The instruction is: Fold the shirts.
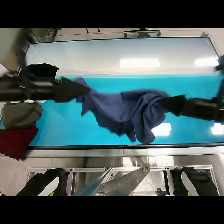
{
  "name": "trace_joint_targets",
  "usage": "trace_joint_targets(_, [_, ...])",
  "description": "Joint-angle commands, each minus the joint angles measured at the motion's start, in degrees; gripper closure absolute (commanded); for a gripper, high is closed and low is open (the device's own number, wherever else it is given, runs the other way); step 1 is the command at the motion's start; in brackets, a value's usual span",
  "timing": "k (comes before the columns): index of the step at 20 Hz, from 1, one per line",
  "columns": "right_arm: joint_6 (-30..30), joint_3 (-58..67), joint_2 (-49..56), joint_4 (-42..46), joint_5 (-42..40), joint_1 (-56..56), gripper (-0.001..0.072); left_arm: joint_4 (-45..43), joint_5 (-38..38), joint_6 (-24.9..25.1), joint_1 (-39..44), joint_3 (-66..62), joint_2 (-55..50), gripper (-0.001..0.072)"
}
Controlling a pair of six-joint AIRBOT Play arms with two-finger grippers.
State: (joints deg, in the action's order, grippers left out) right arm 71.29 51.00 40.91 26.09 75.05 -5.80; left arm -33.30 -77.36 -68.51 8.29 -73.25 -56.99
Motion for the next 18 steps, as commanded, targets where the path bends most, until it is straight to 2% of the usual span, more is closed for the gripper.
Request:
trace_joint_targets(1, [2.89,-9.64,4.37,7.39,-7.10,1.97,0.0688,-4.72,9.86,1.84,1.25,11.96,-2.73,0.0703])
trace_joint_targets(5, [0.66,-16.17,17.62,8.28,-20.33,1.97,0.0681,-2.25,16.92,9.55,1.20,12.96,-18.27,0.0685])
trace_joint_targets(7, [-2.29,-15.89,25.05,8.17,-27.06,1.97,0.0682,-1.68,19.65,11.04,0.70,10.47,-26.51,0.0682])
trace_joint_targets(9, [-7.06,-13.38,29.94,8.26,-29.97,0.50,0.0673,-1.70,17.00,11.02,-1.36,5.62,-32.06,0.0301])
trace_joint_targets(10, [-7.74,-11.52,30.80,8.26,-28.87,-1.14,0.0482,-1.73,13.77,11.02,-3.06,2.21,-34.25,0.0068])
trace_joint_targets(11, [-7.96,-9.35,30.86,8.41,-27.36,-3.28,0.0179,-1.70,10.29,10.82,-4.81,-1.18,-35.82,-0.0012])
trace_joint_targets(12, [-7.93,-7.30,30.45,8.87,-25.35,-5.51,0.0093,-1.68,6.32,10.43,-6.73,-4.59,-37.07,-0.0012])
trace_joint_targets(14, [-7.91,-4.48,28.61,8.87,-19.41,-10.27,0.0094,-1.77,0.44,6.23,-9.64,-8.92,-37.94,-0.0010])
trace_joint_targets(18, [-7.56,-6.32,24.33,13.92,-7.06,-11.61,0.0094,-1.73,-8.55,3.45,-10.43,-6.88,-37.79,-0.0008])
